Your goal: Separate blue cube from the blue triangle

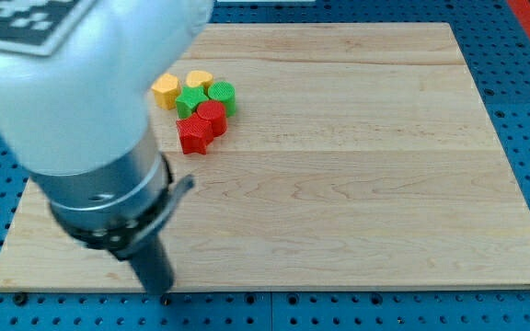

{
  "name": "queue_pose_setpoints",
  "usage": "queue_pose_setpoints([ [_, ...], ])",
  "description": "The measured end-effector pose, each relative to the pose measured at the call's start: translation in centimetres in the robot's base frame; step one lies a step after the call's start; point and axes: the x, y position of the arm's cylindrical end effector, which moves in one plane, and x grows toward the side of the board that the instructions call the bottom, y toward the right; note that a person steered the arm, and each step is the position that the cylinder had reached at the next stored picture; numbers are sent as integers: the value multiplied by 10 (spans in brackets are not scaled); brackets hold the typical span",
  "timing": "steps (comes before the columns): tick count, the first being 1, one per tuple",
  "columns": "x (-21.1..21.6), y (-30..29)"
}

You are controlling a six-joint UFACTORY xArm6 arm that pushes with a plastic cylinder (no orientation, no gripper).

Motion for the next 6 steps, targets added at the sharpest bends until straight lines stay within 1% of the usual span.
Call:
queue_pose_setpoints([
  [1,-14,-14],
  [2,-63,-23],
  [4,-106,-47],
  [5,-161,-84],
  [6,-161,-97],
])
